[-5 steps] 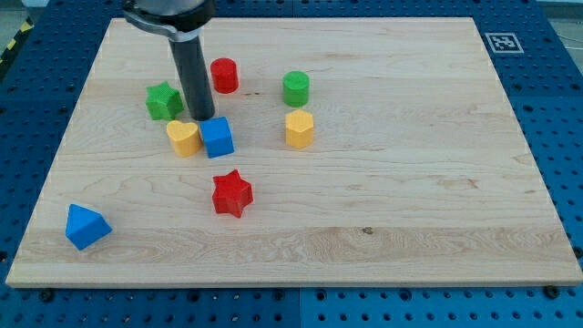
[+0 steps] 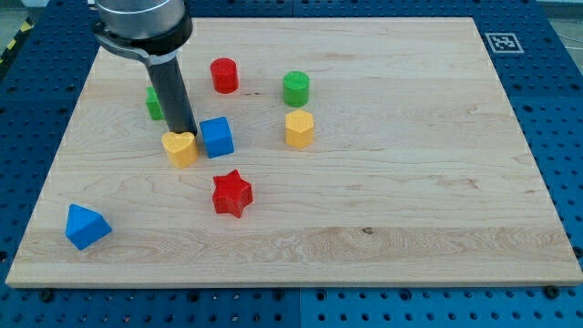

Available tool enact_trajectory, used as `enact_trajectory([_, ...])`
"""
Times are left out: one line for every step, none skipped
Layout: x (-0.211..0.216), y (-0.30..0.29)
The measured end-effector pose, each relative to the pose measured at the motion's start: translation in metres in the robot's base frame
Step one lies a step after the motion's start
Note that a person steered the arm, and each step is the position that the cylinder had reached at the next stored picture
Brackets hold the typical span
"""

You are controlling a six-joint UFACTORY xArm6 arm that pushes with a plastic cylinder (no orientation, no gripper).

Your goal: Push the blue cube close to the yellow hexagon

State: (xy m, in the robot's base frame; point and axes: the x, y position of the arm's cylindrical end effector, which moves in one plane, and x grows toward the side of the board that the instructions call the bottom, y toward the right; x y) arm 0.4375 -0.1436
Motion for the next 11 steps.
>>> enact_trajectory([0.001, 0.000])
enact_trajectory([0.001, 0.000])
enact_trajectory([0.001, 0.007])
enact_trajectory([0.006, 0.022])
enact_trajectory([0.011, 0.037])
enact_trajectory([0.011, 0.045])
enact_trajectory([0.018, 0.054])
enact_trajectory([0.018, 0.060])
enact_trajectory([0.018, 0.072])
enact_trajectory([0.017, 0.086])
enact_trajectory([0.016, 0.096])
